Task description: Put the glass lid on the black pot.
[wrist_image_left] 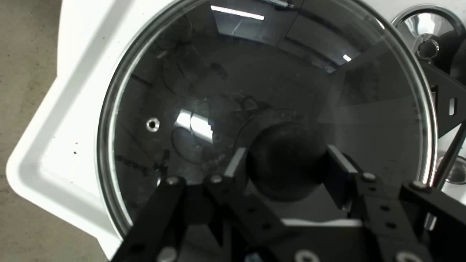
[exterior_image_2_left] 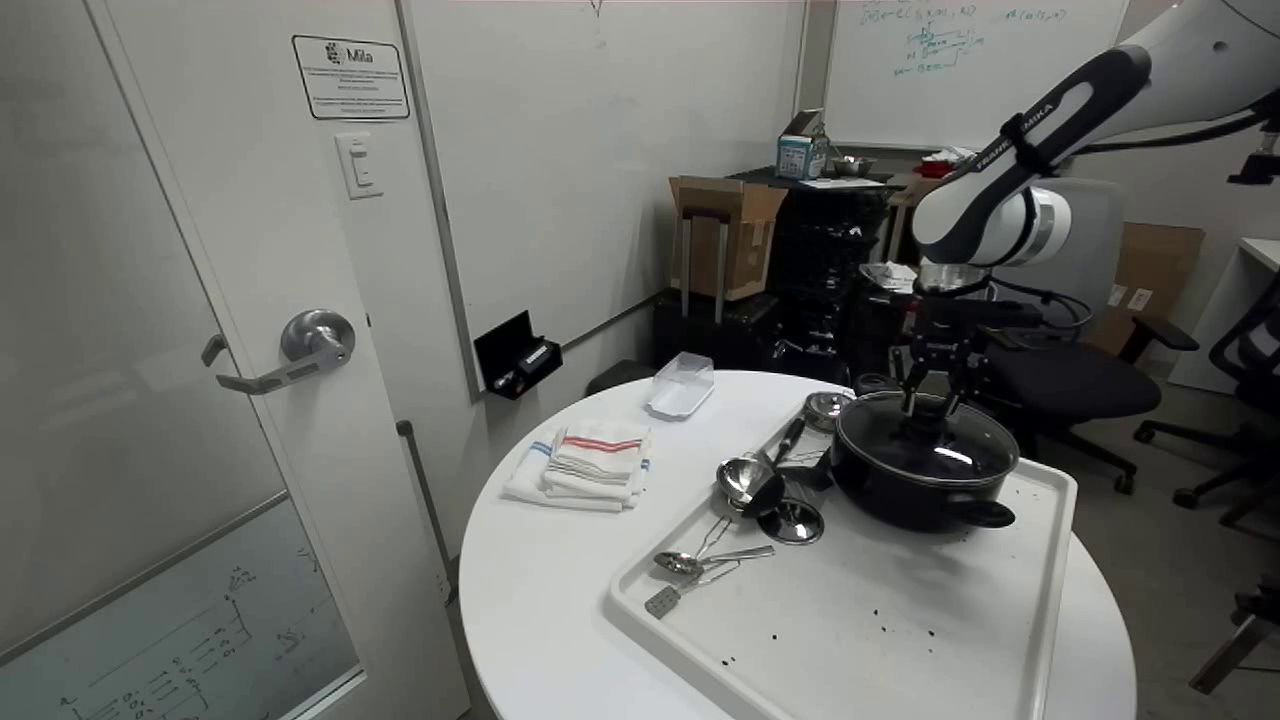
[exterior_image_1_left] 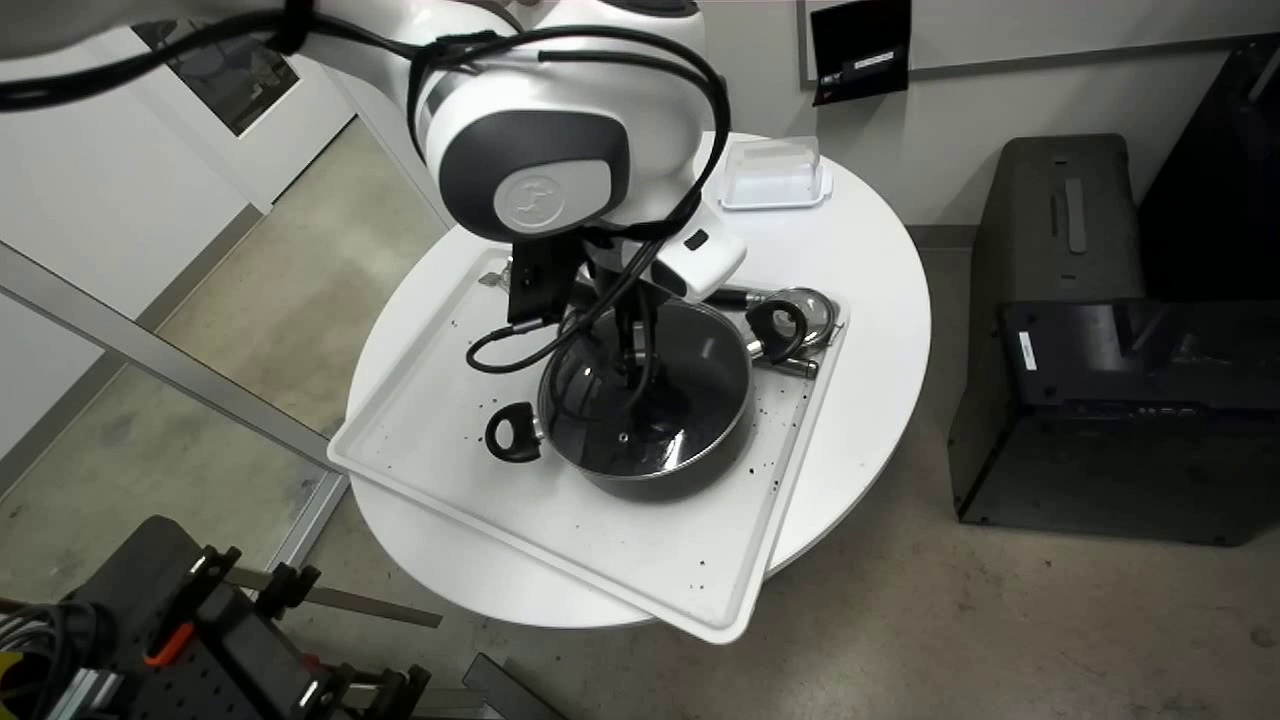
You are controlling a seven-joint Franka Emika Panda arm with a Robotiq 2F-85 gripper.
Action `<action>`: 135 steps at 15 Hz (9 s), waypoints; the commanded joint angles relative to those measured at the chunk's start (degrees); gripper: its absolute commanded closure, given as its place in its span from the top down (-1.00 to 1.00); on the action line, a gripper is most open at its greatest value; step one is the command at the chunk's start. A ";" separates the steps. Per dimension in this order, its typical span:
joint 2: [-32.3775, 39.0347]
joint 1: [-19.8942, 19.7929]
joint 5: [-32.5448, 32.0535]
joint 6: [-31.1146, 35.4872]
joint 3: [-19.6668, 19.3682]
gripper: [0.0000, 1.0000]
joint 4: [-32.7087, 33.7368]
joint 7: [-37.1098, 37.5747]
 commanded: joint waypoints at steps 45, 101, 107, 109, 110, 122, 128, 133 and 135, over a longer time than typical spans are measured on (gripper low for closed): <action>-5.09 6.76 -5.36 7.32 -3.14 1.00 -6.51 9.13; -4.24 8.24 -10.59 3.43 -4.12 -0.21 -3.70 14.75; -4.85 8.16 -10.51 4.12 -4.02 0.72 -4.02 14.39; -4.52 8.17 -10.66 3.95 -4.00 0.98 -3.78 14.28; -4.26 8.22 -10.78 3.61 -4.01 1.00 -3.54 14.32; -1.57 8.49 -11.07 2.20 -4.05 1.00 -1.92 15.04; -0.36 8.63 -11.20 1.26 -4.40 1.00 -1.28 15.62; -0.14 8.85 -11.42 1.61 -5.23 1.00 -1.28 16.33; -0.13 8.93 -11.51 1.68 -5.44 0.95 -1.26 16.41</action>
